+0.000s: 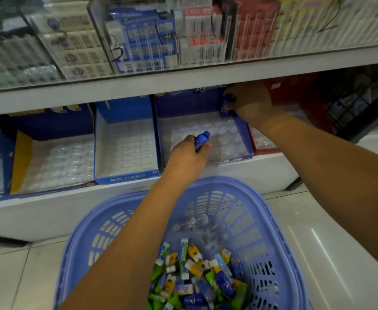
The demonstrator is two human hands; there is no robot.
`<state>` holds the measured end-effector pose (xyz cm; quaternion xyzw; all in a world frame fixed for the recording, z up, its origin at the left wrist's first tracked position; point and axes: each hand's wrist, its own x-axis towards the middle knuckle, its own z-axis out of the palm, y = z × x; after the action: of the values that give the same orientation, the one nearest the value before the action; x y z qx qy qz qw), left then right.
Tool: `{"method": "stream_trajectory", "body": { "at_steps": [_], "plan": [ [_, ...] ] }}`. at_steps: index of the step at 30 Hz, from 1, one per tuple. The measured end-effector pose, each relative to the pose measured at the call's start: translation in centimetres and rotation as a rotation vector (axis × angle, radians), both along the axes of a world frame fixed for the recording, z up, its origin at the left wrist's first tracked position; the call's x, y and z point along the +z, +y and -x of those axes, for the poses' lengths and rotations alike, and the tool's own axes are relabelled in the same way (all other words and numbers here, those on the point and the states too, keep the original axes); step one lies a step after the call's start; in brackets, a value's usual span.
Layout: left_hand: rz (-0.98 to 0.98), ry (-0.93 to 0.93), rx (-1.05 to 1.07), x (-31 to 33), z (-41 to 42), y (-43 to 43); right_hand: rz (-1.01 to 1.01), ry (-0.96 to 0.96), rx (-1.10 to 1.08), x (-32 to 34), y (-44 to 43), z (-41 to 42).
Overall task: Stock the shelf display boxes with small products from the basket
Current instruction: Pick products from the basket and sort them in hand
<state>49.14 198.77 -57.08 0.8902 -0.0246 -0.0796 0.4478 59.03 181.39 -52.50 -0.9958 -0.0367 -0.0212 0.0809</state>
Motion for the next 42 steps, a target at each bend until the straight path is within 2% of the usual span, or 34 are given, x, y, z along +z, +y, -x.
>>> {"method": "stream_trajectory", "body": {
  "at_steps": [5,8,11,12,14,15,16,19,23,28,31,33,34,37,38,40,42],
  "plan": [
    [0.0,0.048,0.007,0.7,0.4,-0.2,0.028,0.148,-0.045,1.1,0.8,0.1],
    [0.002,0.088,-0.001,1.2,0.3,-0.1,0.013,0.044,-0.049,1.7,1.5,1.5],
    [0.089,0.003,-0.024,1.7,0.8,0.2,-0.278,-0.076,-0.025,2.3,2.7,4.6],
    [0.144,-0.058,-0.013,2.0,1.1,0.3,-0.452,-0.035,-0.025,2.2,2.8,5.9],
    [0.263,-0.171,0.02,2.5,1.8,0.2,-0.931,0.189,-0.043,2.1,3.2,9.0],
    [0.307,-0.209,0.032,2.6,2.2,0.0,-1.101,0.282,-0.027,2.0,3.1,10.3],
    [0.331,-0.234,0.041,2.7,2.7,-0.2,-1.18,0.331,-0.011,1.8,2.9,11.3],
    [0.35,-0.241,0.067,2.8,3.8,-0.9,-1.282,0.315,-0.005,1.4,2.1,12.7],
    [0.472,-0.138,-0.001,2.8,4.2,-0.6,-1.318,0.233,-0.042,1.5,1.0,13.1],
    [0.6,-0.082,-0.035,2.7,4.0,-0.2,-1.461,0.268,-0.048,1.3,0.2,13.1],
    [0.556,-0.115,-0.024,2.4,3.5,-0.2,-1.355,0.236,-0.029,1.5,0.1,12.7],
    [0.487,-0.147,-0.023,2.2,3.1,0.0,-1.2,0.157,-0.014,1.7,0.3,11.8],
    [0.382,-0.17,-0.028,1.9,2.9,0.1,-1.105,0.087,-0.024,1.7,0.4,11.0],
    [-0.187,-0.203,-0.132,0.7,2.5,0.2,-0.817,-0.157,-0.056,1.8,0.7,7.9],
    [-0.312,-0.189,-0.192,0.3,2.6,0.2,-0.685,-0.201,-0.028,1.7,0.8,6.8],
    [-0.413,-0.17,-0.288,-0.7,2.9,0.3,-0.418,-0.22,0.027,1.1,0.9,4.7],
    [-0.428,-0.19,-0.308,-1.2,2.9,0.5,-0.367,-0.181,0.06,0.4,1.0,3.2]
  ]
}}
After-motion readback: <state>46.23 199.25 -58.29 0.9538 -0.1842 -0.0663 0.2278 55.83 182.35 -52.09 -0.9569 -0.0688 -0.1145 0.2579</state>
